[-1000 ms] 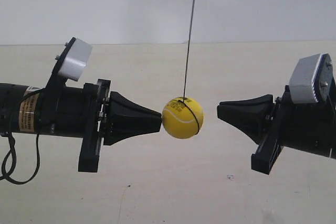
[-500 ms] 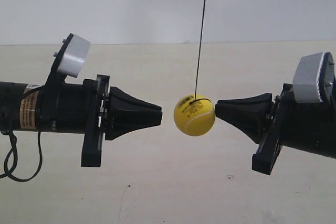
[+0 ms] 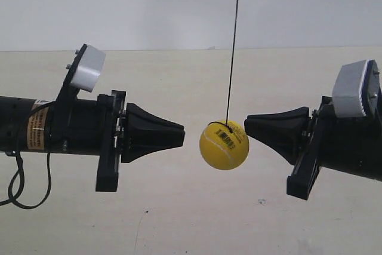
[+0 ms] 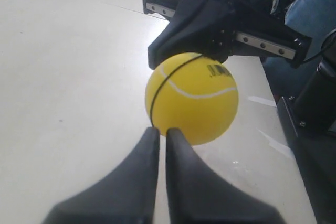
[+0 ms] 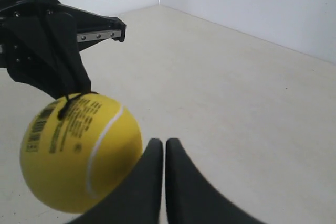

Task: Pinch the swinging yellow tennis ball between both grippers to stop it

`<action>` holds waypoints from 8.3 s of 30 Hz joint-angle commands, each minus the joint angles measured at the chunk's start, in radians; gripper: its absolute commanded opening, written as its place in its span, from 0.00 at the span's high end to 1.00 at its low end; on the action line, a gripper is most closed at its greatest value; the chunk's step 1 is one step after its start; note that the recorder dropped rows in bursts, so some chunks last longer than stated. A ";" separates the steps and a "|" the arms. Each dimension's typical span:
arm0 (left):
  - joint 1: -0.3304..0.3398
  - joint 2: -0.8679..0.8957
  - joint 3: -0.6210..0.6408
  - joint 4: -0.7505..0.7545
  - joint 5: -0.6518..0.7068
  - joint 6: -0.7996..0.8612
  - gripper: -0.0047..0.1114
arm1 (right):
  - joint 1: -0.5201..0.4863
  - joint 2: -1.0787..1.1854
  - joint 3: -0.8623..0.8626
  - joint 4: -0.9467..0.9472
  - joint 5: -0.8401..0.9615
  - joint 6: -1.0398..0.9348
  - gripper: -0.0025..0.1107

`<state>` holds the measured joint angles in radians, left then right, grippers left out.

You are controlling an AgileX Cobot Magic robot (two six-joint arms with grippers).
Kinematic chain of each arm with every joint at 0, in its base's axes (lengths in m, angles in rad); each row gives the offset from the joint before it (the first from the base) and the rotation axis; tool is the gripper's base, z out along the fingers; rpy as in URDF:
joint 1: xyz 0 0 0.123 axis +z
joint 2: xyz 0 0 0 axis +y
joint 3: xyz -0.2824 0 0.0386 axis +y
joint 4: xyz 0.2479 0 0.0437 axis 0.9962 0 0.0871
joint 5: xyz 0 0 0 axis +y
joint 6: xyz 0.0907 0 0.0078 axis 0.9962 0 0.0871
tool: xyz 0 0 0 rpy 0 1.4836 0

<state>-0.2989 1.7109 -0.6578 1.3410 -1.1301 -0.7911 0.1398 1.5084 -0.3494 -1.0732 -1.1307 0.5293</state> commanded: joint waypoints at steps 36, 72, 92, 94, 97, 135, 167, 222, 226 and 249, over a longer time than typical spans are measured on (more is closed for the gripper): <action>-0.075 0.006 -0.006 -0.044 0.032 0.049 0.92 | 0.001 0.002 -0.003 -0.064 0.007 0.037 0.98; -0.075 0.006 -0.006 -0.044 0.065 0.052 0.92 | 0.001 0.002 -0.003 -0.062 -0.002 0.006 0.98; -0.071 0.006 -0.006 -0.038 0.137 0.052 0.92 | -0.002 0.002 -0.003 -0.011 0.045 -0.044 0.98; -0.071 0.006 -0.006 -0.036 0.137 0.050 0.92 | -0.002 0.000 -0.003 -0.012 0.046 -0.046 0.98; -0.071 0.006 -0.006 -0.037 0.142 0.050 0.92 | -0.002 0.000 -0.003 0.005 0.058 -0.058 0.98; 0.139 -0.607 -0.004 -0.065 0.448 -0.082 0.92 | -0.003 -0.483 -0.003 0.449 0.429 -0.204 0.98; 0.139 -1.711 0.267 -0.202 1.022 -0.289 0.92 | -0.001 -1.508 -0.179 0.761 1.409 -0.109 0.98; 0.139 -1.711 0.268 -0.200 1.023 -0.289 0.92 | -0.003 -1.508 0.349 1.039 1.443 -0.538 0.98; 0.139 -1.711 0.268 -0.200 1.023 -0.289 0.92 | -0.003 -1.508 0.349 1.039 1.464 -0.542 0.98; 0.139 -1.711 0.268 -0.200 1.023 -0.289 0.92 | -0.003 -1.508 0.349 1.039 1.464 -0.539 0.98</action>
<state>-0.1626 0.0021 -0.3952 1.1514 -0.1120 -1.0704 0.1398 0.0054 0.0009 -0.0370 0.3340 0.0000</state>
